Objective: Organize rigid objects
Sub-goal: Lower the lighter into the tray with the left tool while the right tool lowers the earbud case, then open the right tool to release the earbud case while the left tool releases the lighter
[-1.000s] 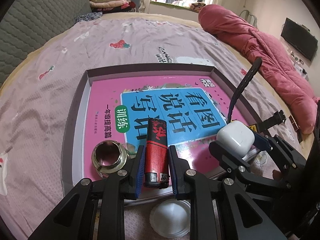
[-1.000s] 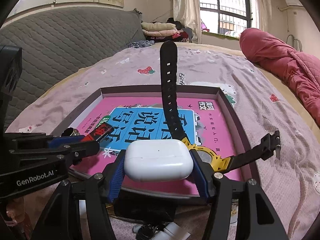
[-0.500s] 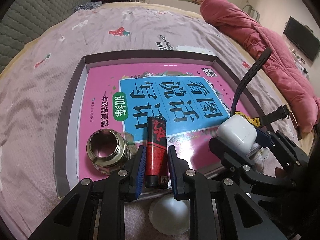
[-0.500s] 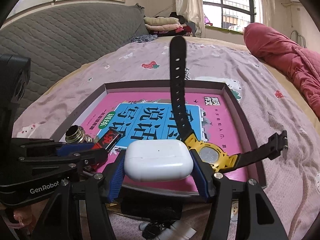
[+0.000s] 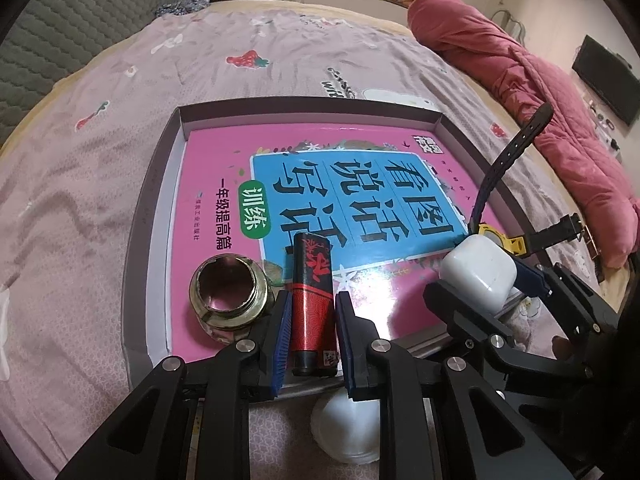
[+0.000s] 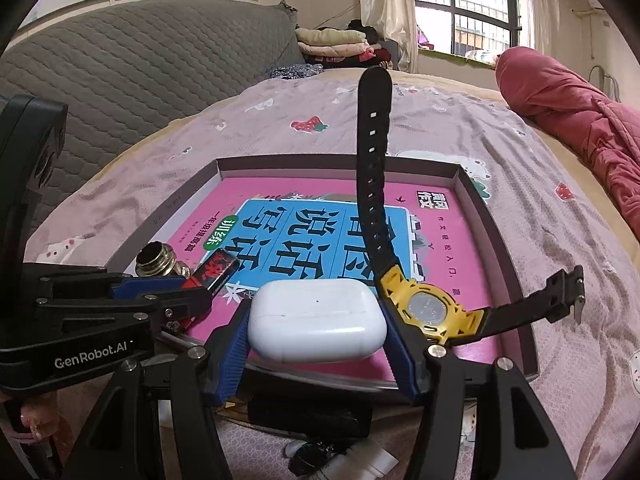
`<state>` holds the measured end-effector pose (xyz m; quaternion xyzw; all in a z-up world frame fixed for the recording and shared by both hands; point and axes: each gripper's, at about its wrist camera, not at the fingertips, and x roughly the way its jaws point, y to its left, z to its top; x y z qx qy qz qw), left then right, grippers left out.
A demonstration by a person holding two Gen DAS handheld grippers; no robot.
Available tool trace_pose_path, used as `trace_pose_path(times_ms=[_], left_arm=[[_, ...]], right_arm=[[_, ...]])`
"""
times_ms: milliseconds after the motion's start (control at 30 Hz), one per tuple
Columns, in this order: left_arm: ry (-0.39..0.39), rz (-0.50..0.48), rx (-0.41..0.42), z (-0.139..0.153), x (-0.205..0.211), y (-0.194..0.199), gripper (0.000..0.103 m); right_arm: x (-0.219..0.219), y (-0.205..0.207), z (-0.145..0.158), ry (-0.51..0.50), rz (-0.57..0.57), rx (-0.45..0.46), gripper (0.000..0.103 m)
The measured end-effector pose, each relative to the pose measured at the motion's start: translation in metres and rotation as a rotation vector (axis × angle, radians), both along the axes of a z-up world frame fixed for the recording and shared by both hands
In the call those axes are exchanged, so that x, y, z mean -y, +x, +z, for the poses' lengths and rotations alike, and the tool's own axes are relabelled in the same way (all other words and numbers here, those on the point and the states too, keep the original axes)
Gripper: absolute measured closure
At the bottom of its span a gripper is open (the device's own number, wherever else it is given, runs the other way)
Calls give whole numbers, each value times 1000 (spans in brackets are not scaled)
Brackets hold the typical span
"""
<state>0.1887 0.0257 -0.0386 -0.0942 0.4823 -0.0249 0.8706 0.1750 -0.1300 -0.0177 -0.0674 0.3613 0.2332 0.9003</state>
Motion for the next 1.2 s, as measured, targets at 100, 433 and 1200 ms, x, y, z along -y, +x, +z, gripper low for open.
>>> trace_pose_path(times_ms=[100, 433, 1200], left_arm=[[-4, 2, -2, 0, -1, 0, 81], [0, 0, -1, 0, 0, 0, 81], [-23, 5, -1, 3, -5, -2, 81]], right_arm=[[1, 1, 0, 0, -1, -2, 42], [2, 1, 1, 1, -1, -3, 42], [8, -1, 9, 24, -24, 23, 42]])
